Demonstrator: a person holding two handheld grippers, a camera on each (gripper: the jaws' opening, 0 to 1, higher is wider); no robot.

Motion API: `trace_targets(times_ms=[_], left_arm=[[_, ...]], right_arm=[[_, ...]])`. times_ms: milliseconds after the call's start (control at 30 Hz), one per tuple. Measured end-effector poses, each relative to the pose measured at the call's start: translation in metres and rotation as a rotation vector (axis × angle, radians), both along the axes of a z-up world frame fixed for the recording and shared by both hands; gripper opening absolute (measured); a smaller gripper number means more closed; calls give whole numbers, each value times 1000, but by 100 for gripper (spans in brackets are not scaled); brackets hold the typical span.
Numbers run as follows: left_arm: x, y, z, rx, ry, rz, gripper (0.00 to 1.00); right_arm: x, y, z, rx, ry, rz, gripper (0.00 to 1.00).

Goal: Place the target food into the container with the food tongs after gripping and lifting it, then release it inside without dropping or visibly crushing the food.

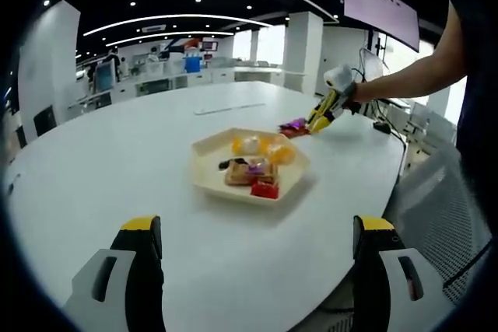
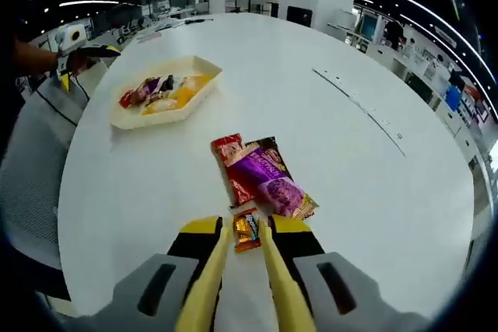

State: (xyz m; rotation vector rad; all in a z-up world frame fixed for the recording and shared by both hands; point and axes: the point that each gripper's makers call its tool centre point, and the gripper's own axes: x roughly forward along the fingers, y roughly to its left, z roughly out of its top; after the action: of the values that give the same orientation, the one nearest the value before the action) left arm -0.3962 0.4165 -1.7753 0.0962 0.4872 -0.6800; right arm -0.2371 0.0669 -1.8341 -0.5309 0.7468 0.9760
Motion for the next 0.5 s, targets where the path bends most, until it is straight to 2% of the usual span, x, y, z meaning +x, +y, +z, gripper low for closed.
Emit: trace_targets(times_ms=[100,133,233,333,367,400,433,500], left_arm=[[0,0,0,0,0,-1,99],[0,0,0,1,0,-2,99],[0,-1,1,1,-4,-1,99],[1,0,2,-7,-8,6,99],[1,1,2,-7,-9,7,99],[1,0,2,-7,-7,6,99],[1,0,2,-7,-6,4,99],[0,-1,2,-5,-8,-1,99]], right_arm=[[-1,0,0,-25,-32,32,24],[-2,-1,-1,-19,-3,5,23],[1,-1,0,-19,-16,-43,19],[4,-5,0,36,47,-186,17],[7,-8,0,19,29,-177,17],[8,-10,0,10,30,-180,17],[6,-9,0,33,57,-207,17],[5,-10,2,16,44,-186,17]])
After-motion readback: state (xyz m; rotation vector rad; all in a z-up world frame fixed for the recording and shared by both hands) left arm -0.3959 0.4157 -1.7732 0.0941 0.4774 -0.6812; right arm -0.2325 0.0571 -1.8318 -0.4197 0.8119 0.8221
